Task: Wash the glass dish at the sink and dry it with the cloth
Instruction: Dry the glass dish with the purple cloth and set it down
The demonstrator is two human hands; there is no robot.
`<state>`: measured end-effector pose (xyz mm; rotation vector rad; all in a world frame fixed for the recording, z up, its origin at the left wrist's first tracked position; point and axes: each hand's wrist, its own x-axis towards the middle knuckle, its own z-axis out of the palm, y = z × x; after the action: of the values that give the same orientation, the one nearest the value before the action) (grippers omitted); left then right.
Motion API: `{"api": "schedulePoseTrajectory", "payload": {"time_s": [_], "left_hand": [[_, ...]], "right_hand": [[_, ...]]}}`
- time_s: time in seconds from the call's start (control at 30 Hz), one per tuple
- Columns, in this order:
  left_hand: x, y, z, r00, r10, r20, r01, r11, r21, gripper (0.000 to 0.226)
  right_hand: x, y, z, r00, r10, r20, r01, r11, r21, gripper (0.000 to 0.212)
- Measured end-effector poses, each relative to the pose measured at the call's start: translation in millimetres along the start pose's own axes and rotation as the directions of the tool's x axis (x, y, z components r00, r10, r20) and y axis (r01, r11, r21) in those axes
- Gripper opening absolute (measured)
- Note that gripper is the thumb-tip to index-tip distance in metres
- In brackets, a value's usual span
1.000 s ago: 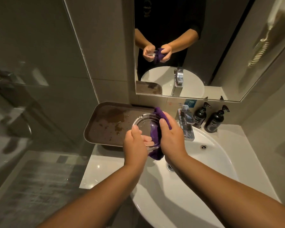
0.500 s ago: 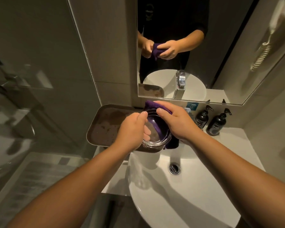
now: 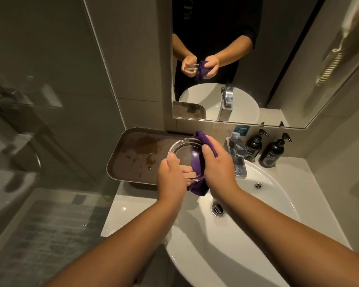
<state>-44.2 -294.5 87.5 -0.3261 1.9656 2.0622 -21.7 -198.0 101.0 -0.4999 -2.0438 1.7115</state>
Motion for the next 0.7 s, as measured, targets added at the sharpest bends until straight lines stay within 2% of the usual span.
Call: {"api": "schedulePoseTrajectory", "payload": {"time_s": [0.07,0.17,0.23,0.3,0.4,0.5,0.6,0.7], "left_hand": [[3,9,-12,0.988,0.033,0.152,-0.042,0.998,0.052,0.037],[9,33,-25,0.919,0.033,0.393,-0.129,0.967,0.22,0.034],[8,49,-26,0.887,0.021,0.461,-0.217,0.901,0.375,0.035],[8,57,-23,0.896,0.069,0.438,-0.29,0.839,0.461,0.038],[10,55,-19,0.921,0.204,0.333,-0.352,0.801,0.484,0.04],[11,45,-14,0.947,0.212,0.241,-0.301,0.847,0.438,0.038],[12,37,-7,0.973,0.19,0.128,-0.225,0.9,0.373,0.039],[11,22,6,0.991,0.133,-0.032,-0.122,0.965,0.234,0.037]], "right_hand": [[12,-4,-16,0.987,-0.041,0.158,0.045,0.999,-0.021,0.037],[26,-22,-38,0.904,-0.03,0.426,0.1,0.985,-0.143,0.033],[35,-32,-43,0.86,0.003,0.51,0.11,0.975,-0.191,0.03],[39,-39,-43,0.852,-0.004,0.524,0.144,0.964,-0.226,0.031],[38,-42,-37,0.888,-0.031,0.459,0.15,0.963,-0.225,0.031],[31,-38,-33,0.937,-0.021,0.35,0.095,0.976,-0.197,0.031],[16,-23,-21,0.992,-0.021,0.124,0.033,0.995,-0.094,0.031],[-3,-7,1,0.993,0.025,-0.112,-0.019,0.998,0.052,0.035]]}}
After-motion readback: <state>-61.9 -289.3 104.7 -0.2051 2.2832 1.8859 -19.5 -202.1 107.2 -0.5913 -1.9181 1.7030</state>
